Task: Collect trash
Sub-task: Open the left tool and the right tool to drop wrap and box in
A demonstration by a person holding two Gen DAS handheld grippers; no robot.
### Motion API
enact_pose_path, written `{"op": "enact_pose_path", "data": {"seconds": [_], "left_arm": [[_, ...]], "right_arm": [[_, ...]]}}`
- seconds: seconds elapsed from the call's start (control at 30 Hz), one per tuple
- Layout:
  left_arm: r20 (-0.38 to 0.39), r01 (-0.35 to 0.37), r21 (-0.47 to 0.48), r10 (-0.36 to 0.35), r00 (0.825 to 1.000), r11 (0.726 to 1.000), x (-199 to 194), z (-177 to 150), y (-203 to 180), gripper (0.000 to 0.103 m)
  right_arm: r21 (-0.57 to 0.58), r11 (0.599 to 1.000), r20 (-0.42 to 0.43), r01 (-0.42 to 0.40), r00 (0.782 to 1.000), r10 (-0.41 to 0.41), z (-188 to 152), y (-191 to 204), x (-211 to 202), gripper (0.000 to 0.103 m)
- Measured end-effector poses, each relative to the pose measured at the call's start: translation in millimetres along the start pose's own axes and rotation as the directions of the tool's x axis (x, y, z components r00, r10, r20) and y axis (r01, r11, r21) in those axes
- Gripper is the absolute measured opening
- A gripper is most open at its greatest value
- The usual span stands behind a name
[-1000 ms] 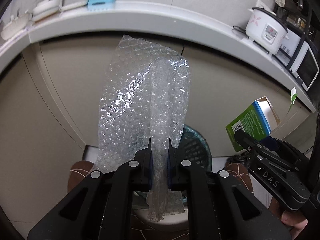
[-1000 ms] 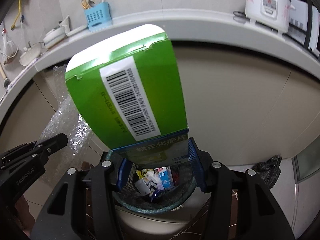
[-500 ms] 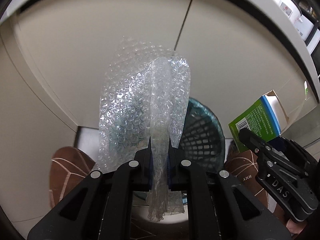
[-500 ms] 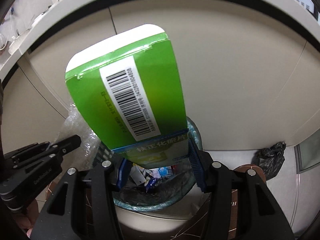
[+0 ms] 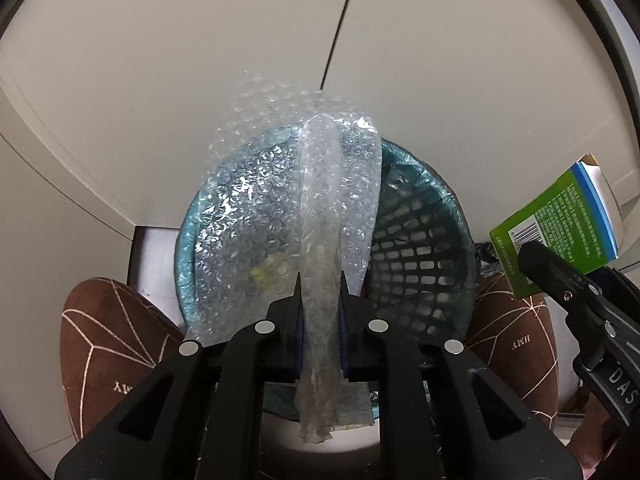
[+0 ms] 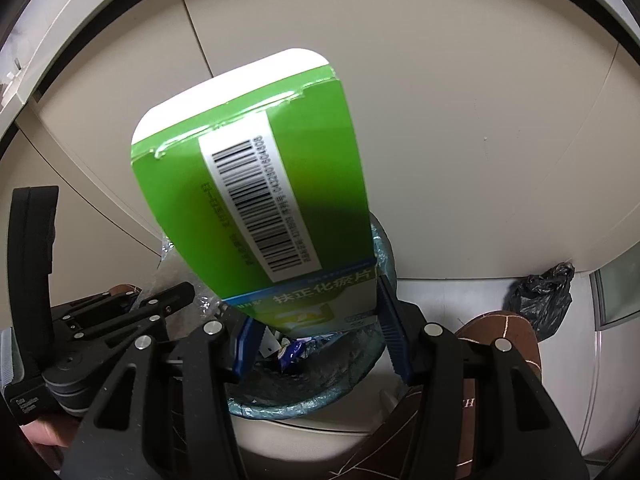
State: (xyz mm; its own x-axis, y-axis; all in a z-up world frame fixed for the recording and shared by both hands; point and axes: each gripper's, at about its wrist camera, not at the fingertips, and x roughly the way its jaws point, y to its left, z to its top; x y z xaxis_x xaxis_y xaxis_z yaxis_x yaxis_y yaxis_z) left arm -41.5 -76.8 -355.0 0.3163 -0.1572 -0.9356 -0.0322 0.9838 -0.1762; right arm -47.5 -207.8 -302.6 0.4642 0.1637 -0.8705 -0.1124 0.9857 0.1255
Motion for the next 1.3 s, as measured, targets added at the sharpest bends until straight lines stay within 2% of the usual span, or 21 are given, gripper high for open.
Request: {"op": "enact_pose_path", "data": {"seconds": [0.1, 0.23, 0.4, 0.53, 0.6, 0.93, 1.13, 1.3], "left_arm": [[0.014, -0.003, -0.003, 0.003, 1.0, 1.0, 5.0, -1.1, 1.8, 0.039], [0.04, -0.02, -0.025, 0.021, 0.999, 0.999, 5.6, -3.3, 7.9, 0.077], [0.069, -0.038, -0.044, 0.041, 0.997, 0.998, -4.4, 0.1, 23.6, 0.091], [0.103, -0.059, -0.037, 0.062, 0.993, 0.998, -17.3, 0.3, 34.7, 0.097], [0.115, -0.062, -0.035, 0.065, 0.991, 0.997, -21.7, -0.5, 41.7, 0.097], [0.09, -0.054, -0.049, 0.059, 0.994, 0.997, -25.0, -5.4, 67.0, 0.097], [0.108, -0.079, -0.043, 0.083, 0.991, 0.996, -26.8, -6.2, 67.5, 0.097], [0.138, -0.064, -0.029, 0.067, 0.988, 0.998, -52.9, -1.5, 60.7, 0.097]], "right_arm": [[0.0, 1.0, -0.008, -0.001, 1.0, 0.001, -0.4, 0.6, 1.8, 0.05], [0.003, 1.0, -0.018, -0.001, 1.0, 0.001, 1.1, 0.0, 5.7, 0.05], [-0.001, 1.0, -0.033, -0.013, 0.999, 0.013, 3.3, 2.7, 14.8, 0.05], [-0.018, 0.999, -0.042, -0.029, 0.999, 0.029, 6.1, 10.1, 23.1, 0.05], [-0.027, 0.999, -0.049, -0.038, 0.998, 0.037, 7.6, 14.2, 27.6, 0.05], [-0.071, 0.995, -0.071, -0.071, 0.995, 0.066, 15.0, 29.9, 44.9, 0.051], [-0.062, 0.995, -0.065, -0.075, 0.995, 0.071, 13.8, 19.7, 43.7, 0.069], [-0.078, 0.996, -0.01, -0.046, 0.999, 0.045, 22.5, 18.8, 13.7, 0.08]]}}
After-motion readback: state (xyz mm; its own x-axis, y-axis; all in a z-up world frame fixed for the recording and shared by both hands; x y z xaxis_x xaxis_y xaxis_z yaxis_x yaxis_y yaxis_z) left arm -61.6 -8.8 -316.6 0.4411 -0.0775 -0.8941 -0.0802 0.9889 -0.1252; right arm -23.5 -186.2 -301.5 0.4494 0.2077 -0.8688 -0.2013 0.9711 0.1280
